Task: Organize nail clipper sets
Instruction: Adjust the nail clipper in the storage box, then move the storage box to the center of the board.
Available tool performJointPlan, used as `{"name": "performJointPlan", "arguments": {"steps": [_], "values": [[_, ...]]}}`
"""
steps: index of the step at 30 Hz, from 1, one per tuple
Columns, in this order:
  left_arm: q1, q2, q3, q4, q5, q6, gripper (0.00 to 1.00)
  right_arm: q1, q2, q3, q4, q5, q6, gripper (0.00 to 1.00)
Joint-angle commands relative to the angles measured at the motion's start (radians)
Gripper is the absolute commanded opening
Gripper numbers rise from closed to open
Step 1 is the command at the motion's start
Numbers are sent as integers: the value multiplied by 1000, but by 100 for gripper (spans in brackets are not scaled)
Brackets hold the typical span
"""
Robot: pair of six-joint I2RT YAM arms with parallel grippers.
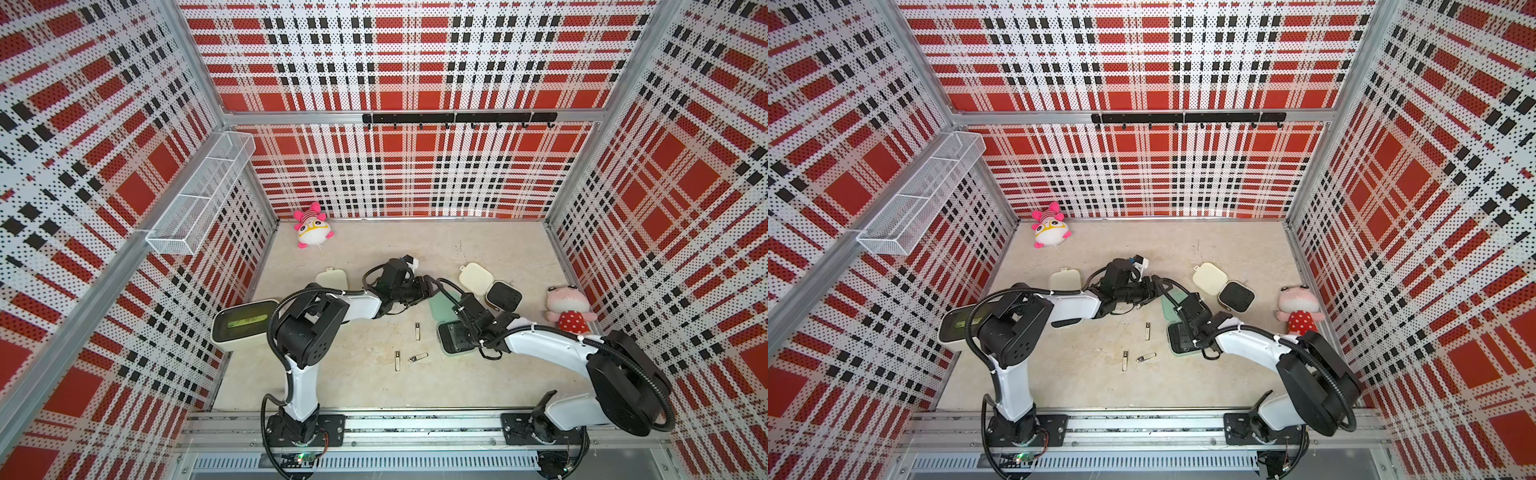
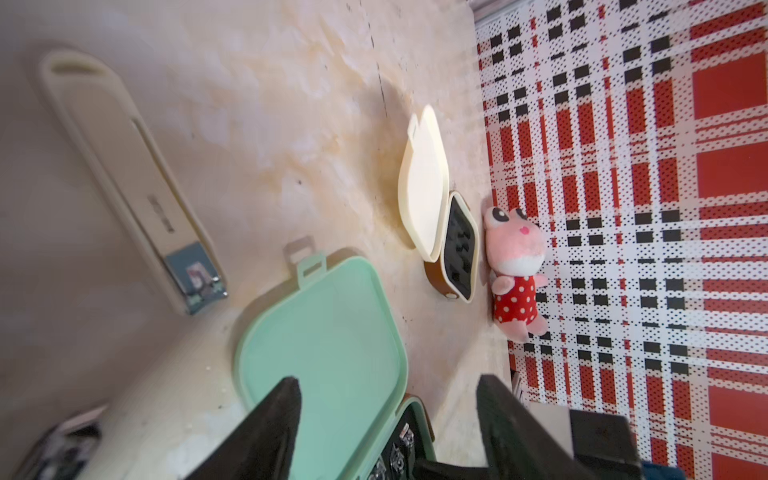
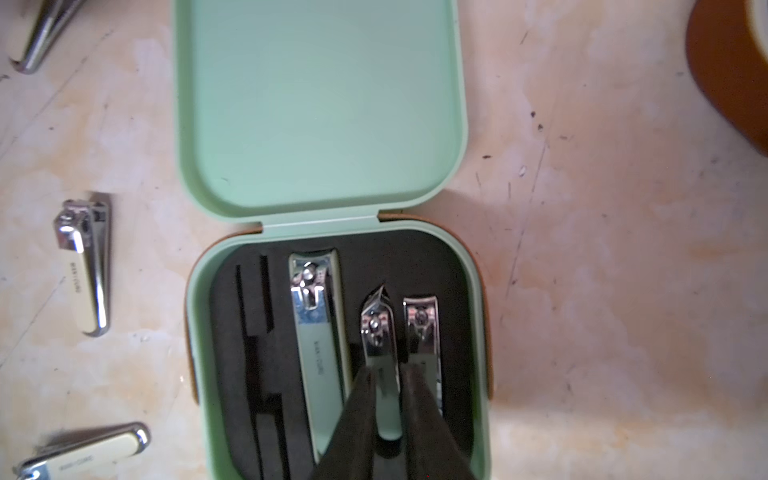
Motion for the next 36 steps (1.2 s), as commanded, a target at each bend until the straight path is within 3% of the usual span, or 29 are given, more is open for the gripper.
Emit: {"name": "performJointPlan", "arguments": {"steps": [1,6,14,22,36], "values": [[47,-33,13,-14,51,43,73,3,-78,10,-20,-22,38,22],[54,-28,14,-44,86,74,74,59,-151,-16,-70,2,120,28],[18,-30,-43,-98,45,107,75,150,-232,-98,-123,29,263,35],[13,10,-66,-56,46,106,77,150,-261,-212,-32,17,346,37],[40,116,-30,3,113,146,78,96,-177,-237,55,27,366,38]]}}
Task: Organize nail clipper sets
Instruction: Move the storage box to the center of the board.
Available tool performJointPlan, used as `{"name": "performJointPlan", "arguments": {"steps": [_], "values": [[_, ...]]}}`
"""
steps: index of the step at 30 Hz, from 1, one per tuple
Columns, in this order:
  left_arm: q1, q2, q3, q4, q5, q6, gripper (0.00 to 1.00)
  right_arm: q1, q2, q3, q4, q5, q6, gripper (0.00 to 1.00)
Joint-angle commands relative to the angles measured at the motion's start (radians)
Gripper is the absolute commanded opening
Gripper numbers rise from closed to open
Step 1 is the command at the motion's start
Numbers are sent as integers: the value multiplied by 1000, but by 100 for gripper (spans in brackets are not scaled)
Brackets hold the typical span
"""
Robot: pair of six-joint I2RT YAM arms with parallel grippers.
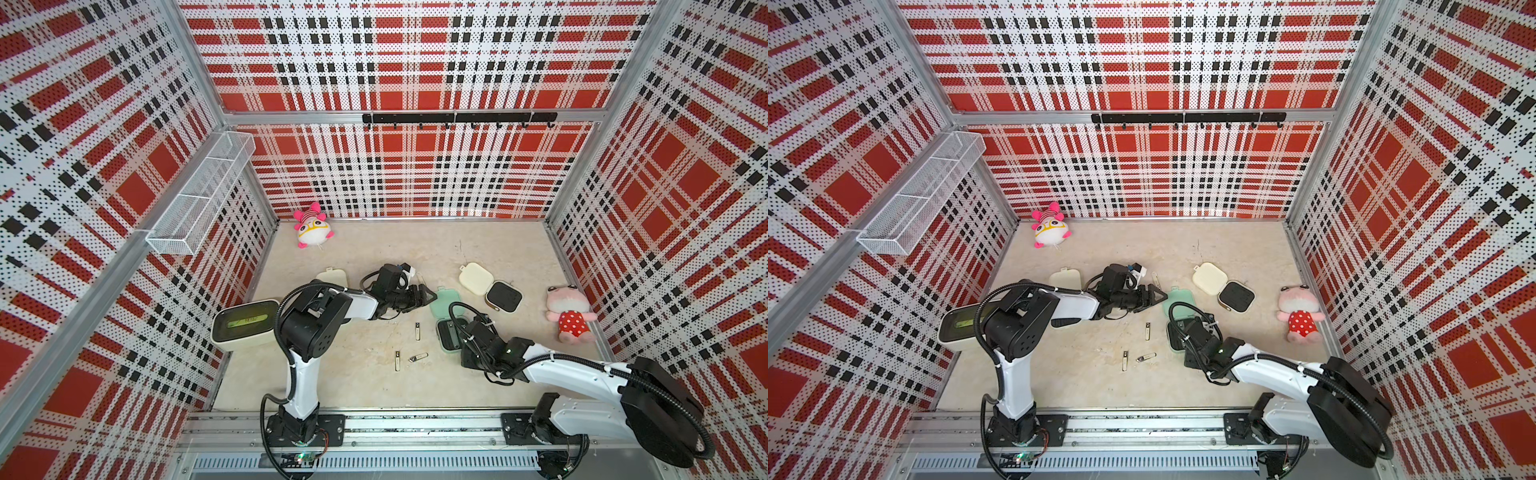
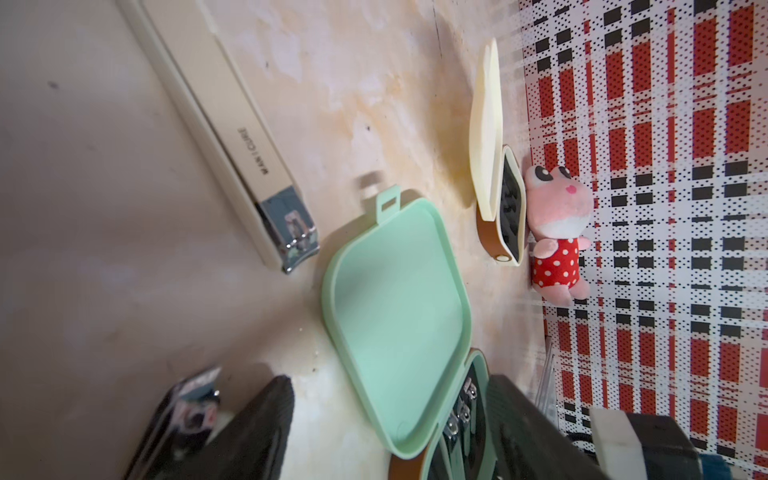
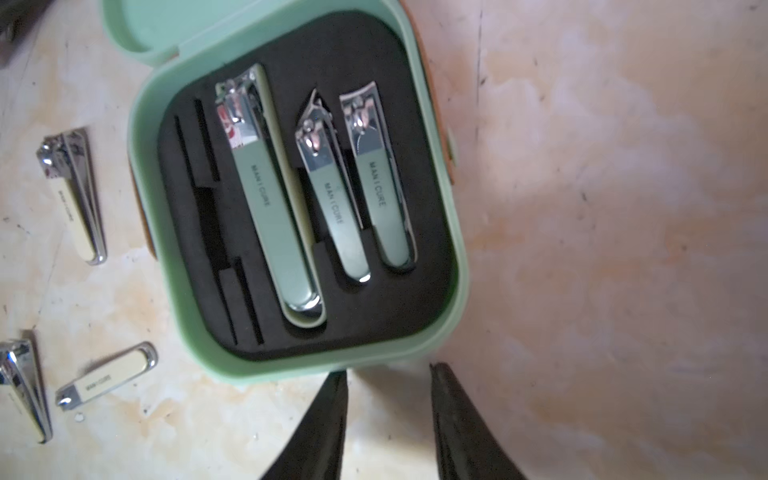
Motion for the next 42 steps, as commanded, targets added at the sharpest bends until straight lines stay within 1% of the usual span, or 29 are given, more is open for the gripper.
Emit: {"name": "performJointPlan", "arguments": {"steps": [1,8,12,16,20,23,26,31,37,42], "values": [[16,48,17,12,19,30,78,-34,12,-12,14,14,4,38],[34,53,22,10,-2,32,78,-122,18,15,27,-7,-85,38],[46,62,36,10,2,36,78,-161,62,44,50,-24,-135,39],[53,81,73,10,10,30,78,-190,112,80,46,-27,-173,39],[63,100,118,-2,-1,27,78,-216,122,86,47,-32,-191,39],[84,120,158,-38,-29,31,77,-238,122,87,47,-39,-210,40],[100,142,215,-106,-52,78,77,-253,129,98,47,-44,-232,41],[113,172,268,-125,-29,102,77,-272,168,135,46,-57,-271,41],[103,209,334,-161,31,135,78,-293,217,178,46,-71,-310,42],[103,220,344,-186,61,161,78,-321,245,211,44,-80,-340,43]]}}
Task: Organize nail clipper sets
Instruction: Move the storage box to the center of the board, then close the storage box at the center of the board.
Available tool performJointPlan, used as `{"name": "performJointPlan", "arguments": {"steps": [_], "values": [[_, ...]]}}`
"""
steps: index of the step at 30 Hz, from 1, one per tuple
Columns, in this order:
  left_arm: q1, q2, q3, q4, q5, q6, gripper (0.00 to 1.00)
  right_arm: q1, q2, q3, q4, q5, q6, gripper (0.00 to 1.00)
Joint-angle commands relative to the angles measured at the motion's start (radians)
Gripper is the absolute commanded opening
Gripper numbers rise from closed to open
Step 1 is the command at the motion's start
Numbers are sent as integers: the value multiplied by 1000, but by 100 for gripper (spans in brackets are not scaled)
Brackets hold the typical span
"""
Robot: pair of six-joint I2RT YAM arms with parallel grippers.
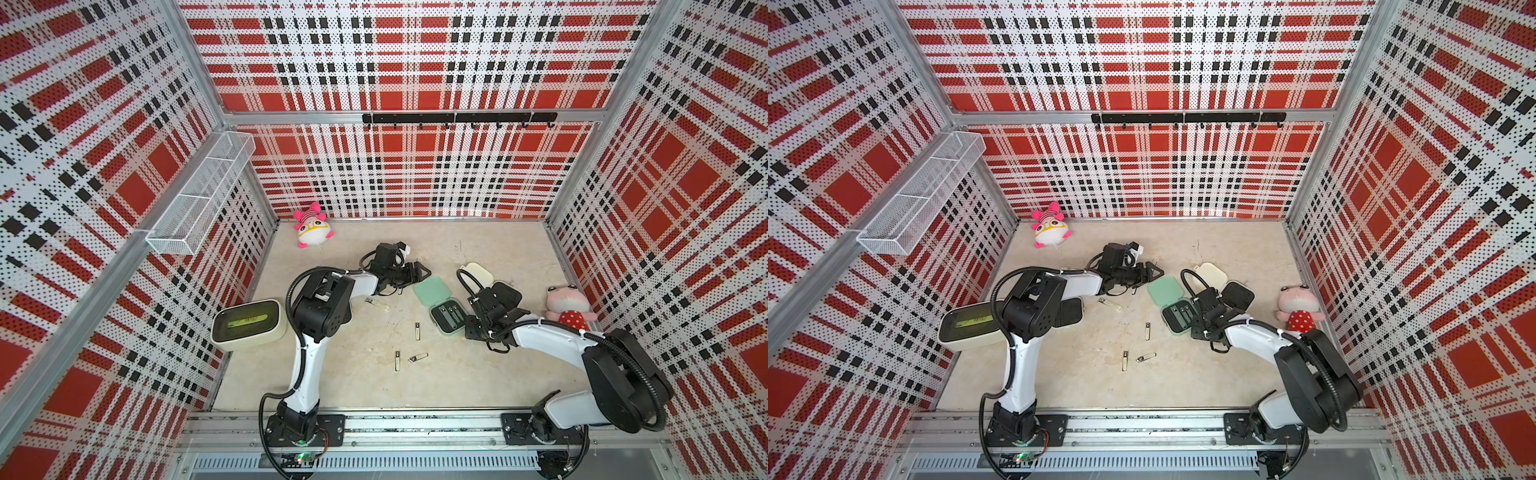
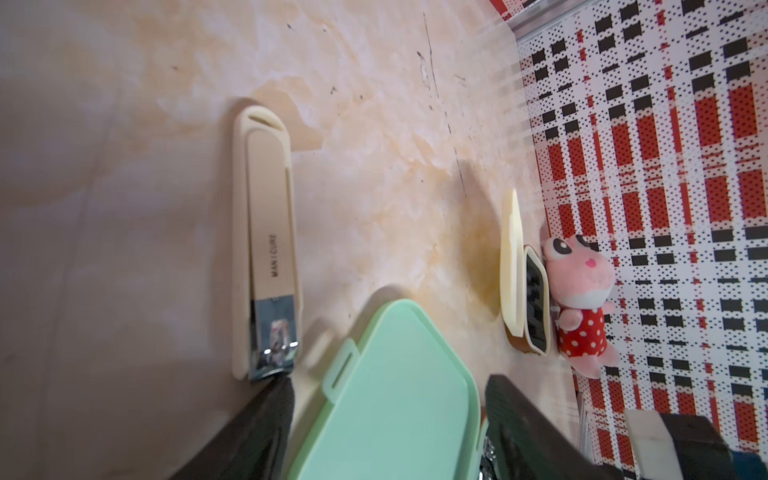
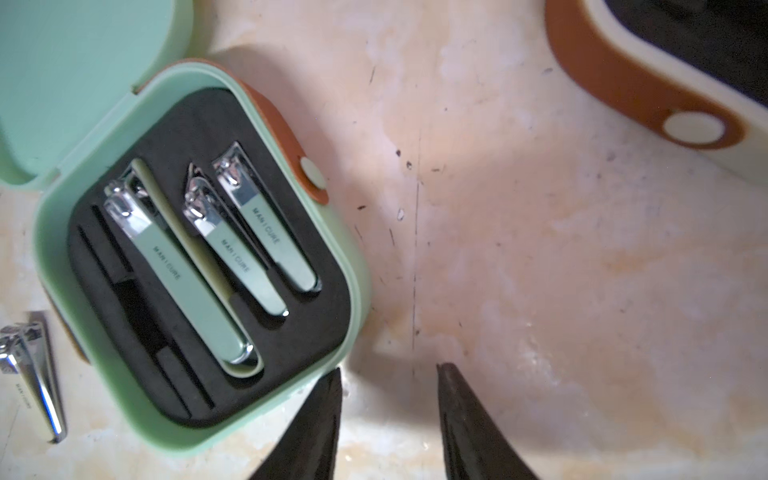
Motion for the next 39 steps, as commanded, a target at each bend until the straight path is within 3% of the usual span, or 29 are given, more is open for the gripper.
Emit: {"name": "performJointPlan", "arguments": {"steps": [1,18,31,39], "values": [[0,26,12,-51,46,37,78,-25,21,28,5,-8,-34,42],[16,-48,41,-104,183,97,77,-52,105,110,-8,-35,-94,43],[6,-192,-41,-83,269,-49,77,-52,115,96,26,-53,-89,42],[-53,-259,-134,44,291,-176,77,-52,148,118,69,-80,-78,42]]}}
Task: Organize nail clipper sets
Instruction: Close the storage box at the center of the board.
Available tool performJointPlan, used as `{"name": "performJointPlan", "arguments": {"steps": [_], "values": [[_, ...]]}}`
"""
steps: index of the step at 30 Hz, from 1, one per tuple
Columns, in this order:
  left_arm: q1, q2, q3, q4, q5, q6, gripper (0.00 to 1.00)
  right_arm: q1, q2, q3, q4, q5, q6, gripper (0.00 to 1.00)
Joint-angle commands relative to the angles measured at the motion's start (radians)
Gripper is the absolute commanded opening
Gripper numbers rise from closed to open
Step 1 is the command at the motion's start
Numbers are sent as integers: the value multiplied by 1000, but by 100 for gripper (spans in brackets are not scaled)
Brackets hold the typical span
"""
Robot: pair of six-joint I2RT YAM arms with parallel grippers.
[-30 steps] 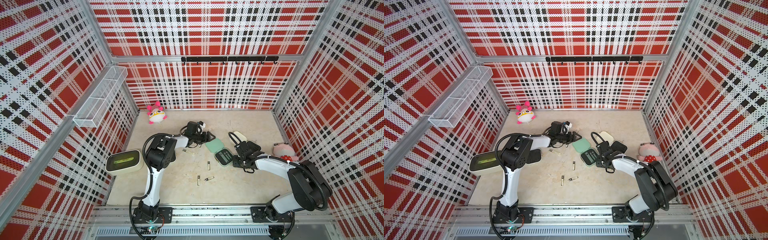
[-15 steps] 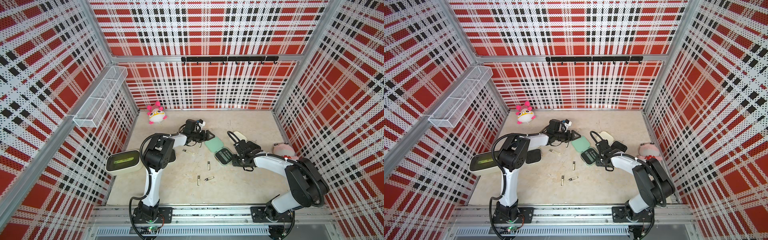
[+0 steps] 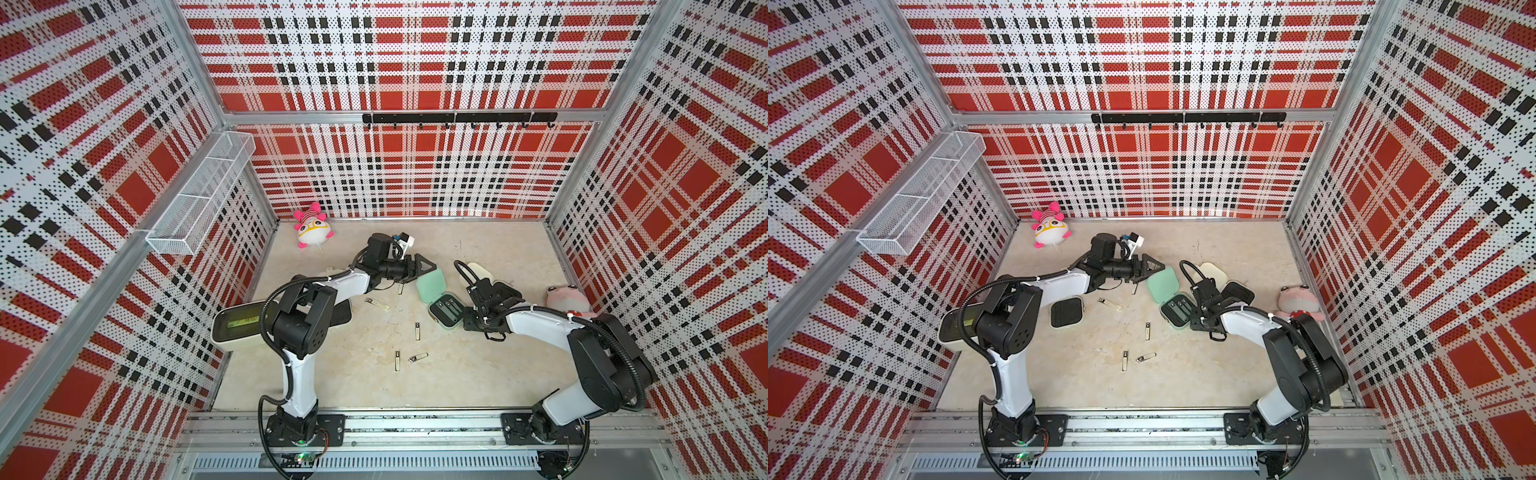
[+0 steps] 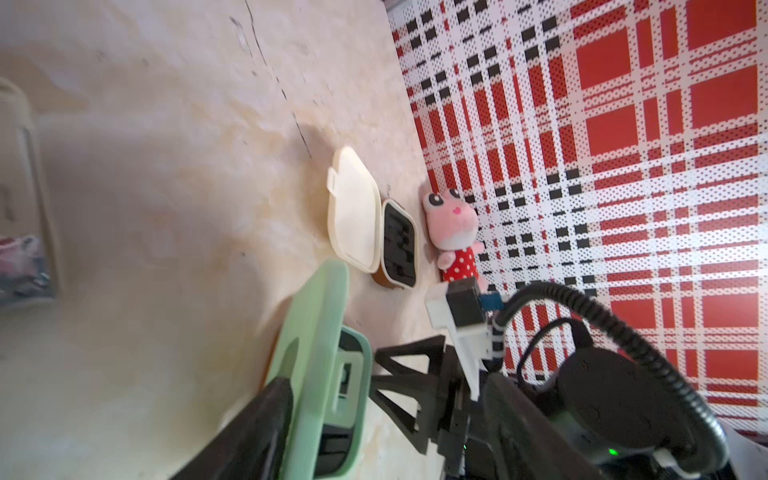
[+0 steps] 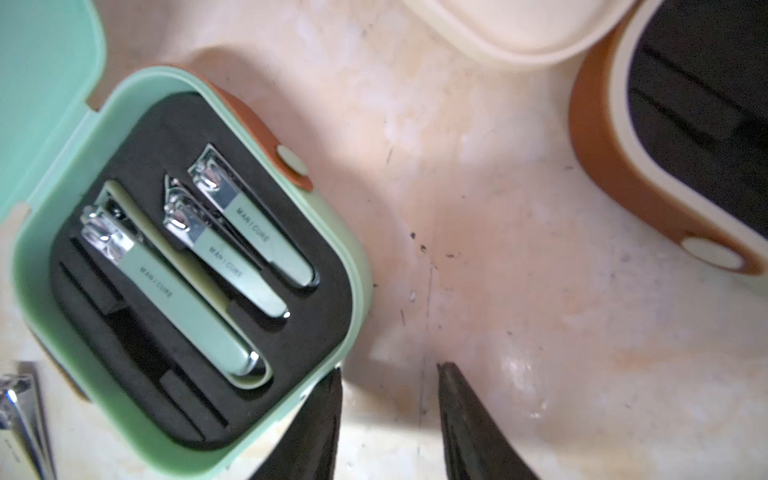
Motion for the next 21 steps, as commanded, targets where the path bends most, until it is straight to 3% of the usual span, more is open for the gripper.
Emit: {"name": "performJointPlan", "arguments": {"steps": [1,8,15,21], "values": [[-46,-36,-55,71,49,-87,77,-6,39,21,69,-47,11,42],[-100,-32,-112,196,41,-180,76,-7,51,42,82,-66,35,41],[-111,2,-133,267,20,-231,73,-11,-163,-34,12,-4,105,43],[-133,63,-121,269,-16,-229,71,-2,-270,-76,63,-74,181,42]]}}
